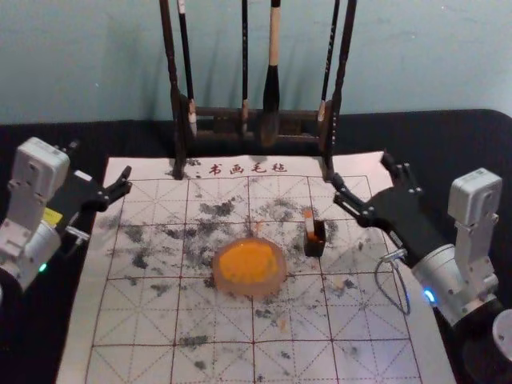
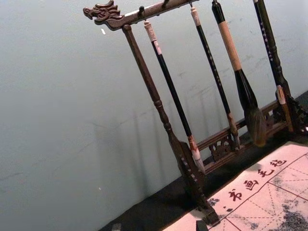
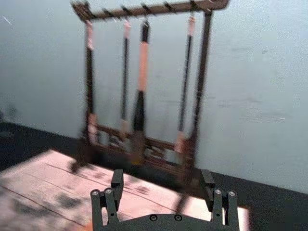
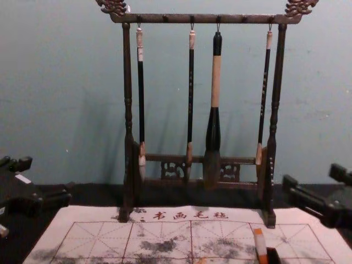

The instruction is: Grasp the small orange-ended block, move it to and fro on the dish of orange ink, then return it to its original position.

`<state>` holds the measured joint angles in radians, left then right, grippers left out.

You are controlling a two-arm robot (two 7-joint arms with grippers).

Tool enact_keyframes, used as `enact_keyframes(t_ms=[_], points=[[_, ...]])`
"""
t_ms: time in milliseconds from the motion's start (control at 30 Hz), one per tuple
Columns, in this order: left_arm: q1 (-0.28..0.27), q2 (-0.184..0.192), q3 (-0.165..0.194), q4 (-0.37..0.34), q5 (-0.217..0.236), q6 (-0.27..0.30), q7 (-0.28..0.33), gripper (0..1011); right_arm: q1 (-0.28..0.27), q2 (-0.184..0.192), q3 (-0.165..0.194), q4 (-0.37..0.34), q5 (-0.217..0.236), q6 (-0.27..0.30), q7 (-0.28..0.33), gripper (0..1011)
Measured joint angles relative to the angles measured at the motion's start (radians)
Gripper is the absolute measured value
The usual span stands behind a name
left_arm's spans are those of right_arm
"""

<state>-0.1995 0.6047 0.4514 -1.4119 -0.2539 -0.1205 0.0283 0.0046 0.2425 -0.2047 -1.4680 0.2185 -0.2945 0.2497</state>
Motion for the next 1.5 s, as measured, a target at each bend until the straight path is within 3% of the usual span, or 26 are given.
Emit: enact_keyframes(t_ms=[100,333,1500], points=[[0.0,0.0,0.0,0.0,0.0,0.0,0.0,1001,0.011,0.005,0.012,0.038,-0.07,-0.007,-0.045,1002],[0.0,0.0,0.0,0.0,0.0,0.0,0.0,1001,0.017,0.01,0.021,0.11,-0.137,-0.004,-0.063,1003],[0.0,0.0,0.0,0.0,0.0,0.0,0.0,1001,0.017,0.007,0.022,0.116,-0.141,-0.003,-0.057,1002]])
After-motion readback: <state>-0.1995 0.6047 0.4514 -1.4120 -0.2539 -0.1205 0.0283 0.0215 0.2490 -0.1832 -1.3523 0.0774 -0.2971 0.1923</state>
